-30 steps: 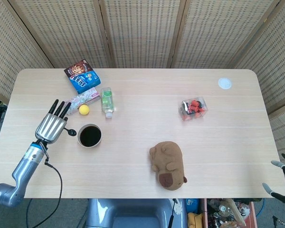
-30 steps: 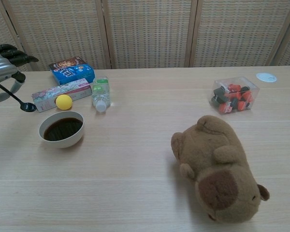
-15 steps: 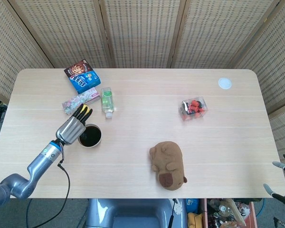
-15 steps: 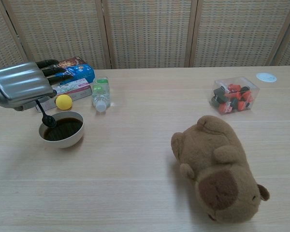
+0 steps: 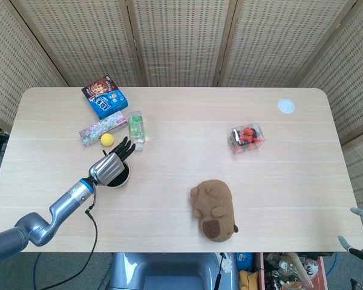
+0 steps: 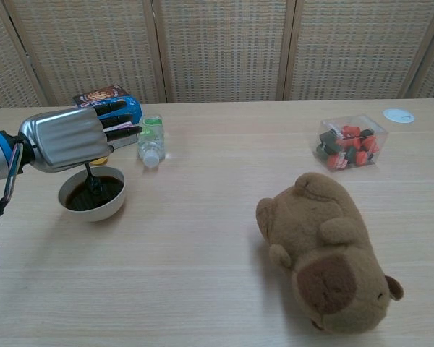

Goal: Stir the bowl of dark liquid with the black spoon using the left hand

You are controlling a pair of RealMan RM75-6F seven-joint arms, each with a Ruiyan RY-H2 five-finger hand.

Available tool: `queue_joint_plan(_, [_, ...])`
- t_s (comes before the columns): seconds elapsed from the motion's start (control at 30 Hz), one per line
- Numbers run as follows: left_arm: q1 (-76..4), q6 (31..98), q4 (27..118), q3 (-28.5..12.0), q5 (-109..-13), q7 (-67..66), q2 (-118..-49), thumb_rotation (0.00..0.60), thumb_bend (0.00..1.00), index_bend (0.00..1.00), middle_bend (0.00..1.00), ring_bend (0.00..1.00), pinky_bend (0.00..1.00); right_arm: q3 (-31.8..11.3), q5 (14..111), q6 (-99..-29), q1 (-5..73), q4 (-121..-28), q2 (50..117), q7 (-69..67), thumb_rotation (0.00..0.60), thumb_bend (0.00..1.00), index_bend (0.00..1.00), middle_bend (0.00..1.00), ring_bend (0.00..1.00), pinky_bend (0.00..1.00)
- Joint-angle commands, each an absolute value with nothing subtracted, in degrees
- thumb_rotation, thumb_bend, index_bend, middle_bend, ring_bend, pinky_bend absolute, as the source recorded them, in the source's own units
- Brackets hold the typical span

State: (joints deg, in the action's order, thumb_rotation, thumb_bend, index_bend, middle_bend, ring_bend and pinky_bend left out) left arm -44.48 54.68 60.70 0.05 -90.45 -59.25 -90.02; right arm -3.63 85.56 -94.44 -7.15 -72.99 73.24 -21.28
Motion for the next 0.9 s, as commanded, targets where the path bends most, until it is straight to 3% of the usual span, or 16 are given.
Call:
queue_joint_plan(0.03, [-44.82, 54.24, 60.34, 0.46, -90.88, -59.90, -90.62, 0.600, 0.44, 0.62, 0.02, 0.00, 0.00, -3.68, 85.44, -94.42, -7.24, -72.79, 73.38, -21.48, 0.600, 0.30, 0.33, 0.21, 0.09, 0.21])
queue_joint_plan(0.53, [-44.64, 53.61, 58.83, 1.74, -91.53, -63.13, -93.24, 0.600, 0.44, 0.62, 0.02, 0.00, 0.00, -3.77, 85.20, -94.14, -7.47, -72.00, 73.61, -22.10, 0.600, 0.30, 0.33, 0.21, 0.09, 0.21])
queue_joint_plan(0.9, [-45.61, 52.67, 56.37, 0.00, -90.02, -64.22, -95.47, 0.600, 0.44, 0.62, 0.02, 0.00, 0.00, -3.83, 84.75, -93.75, -7.72, -71.46, 73.83, -22.41, 0.600, 0.30, 0.33, 0.21, 0.09, 0.21])
